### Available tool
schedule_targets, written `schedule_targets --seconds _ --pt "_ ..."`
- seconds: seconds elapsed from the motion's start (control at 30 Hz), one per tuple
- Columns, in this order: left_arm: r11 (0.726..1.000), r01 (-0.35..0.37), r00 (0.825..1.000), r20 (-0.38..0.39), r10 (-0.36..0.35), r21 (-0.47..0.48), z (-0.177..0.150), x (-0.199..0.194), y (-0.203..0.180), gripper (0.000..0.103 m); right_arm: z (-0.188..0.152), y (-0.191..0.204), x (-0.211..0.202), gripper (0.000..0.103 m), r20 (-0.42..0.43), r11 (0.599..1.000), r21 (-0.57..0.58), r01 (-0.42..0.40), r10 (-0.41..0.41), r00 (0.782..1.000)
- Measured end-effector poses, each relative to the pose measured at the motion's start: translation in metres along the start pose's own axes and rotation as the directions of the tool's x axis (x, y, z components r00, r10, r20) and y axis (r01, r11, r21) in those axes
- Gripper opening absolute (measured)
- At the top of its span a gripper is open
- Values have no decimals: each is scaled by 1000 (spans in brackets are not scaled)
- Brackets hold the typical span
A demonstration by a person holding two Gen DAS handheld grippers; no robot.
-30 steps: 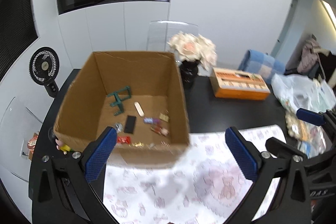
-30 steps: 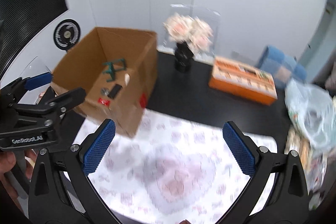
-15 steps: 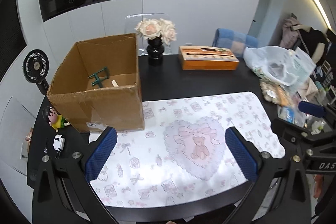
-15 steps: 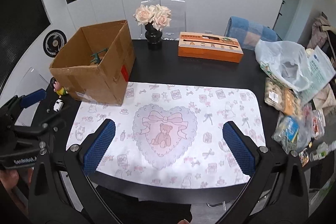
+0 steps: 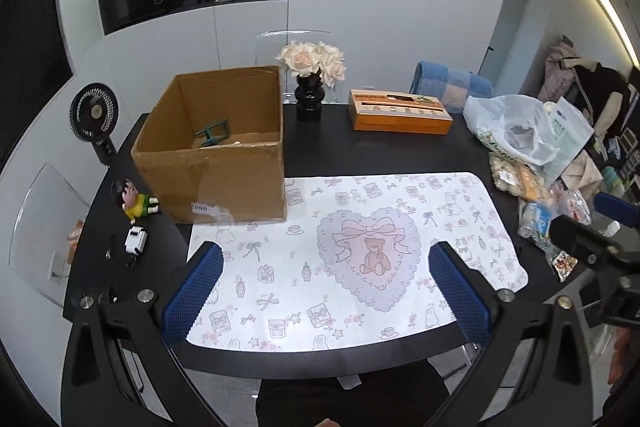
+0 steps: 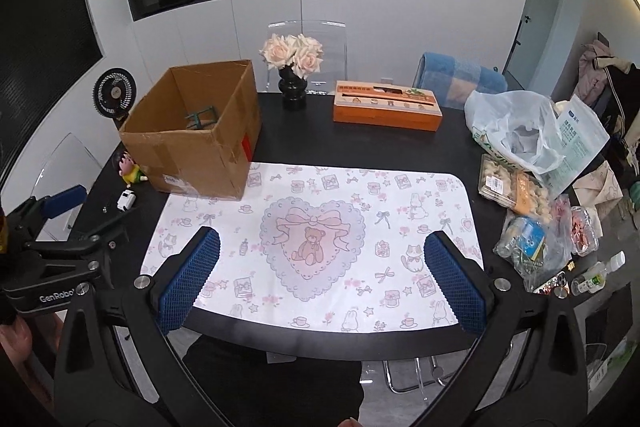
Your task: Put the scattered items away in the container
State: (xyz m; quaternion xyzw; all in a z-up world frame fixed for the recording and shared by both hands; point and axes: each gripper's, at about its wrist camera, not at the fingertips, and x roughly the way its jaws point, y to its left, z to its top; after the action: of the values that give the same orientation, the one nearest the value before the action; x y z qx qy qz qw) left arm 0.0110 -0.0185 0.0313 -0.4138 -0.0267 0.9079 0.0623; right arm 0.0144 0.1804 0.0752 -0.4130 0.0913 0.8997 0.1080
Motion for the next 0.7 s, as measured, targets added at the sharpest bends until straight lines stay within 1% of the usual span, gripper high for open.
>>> schedule_targets --seconds 0.13,0.23,0.47,0.7 --pt "1000 -21 1000 -7 20 -10 -2 1 7 103 0 7 -2 103 8 1000 6 -10 10 1000" --pt "1000 -23 1000 -17 23 -10 -3 2 9 103 -2 10 4 103 -4 1000 4 -17 17 1000" --pt "999 -36 999 0 36 -22 -4 -1 13 103 -6 13 16 103 -28 1000 5 -15 15 1000" --pt "995 -85 996 21 87 -56 -2 -7 18 103 -10 11 21 103 -36 1000 13 -16 17 999"
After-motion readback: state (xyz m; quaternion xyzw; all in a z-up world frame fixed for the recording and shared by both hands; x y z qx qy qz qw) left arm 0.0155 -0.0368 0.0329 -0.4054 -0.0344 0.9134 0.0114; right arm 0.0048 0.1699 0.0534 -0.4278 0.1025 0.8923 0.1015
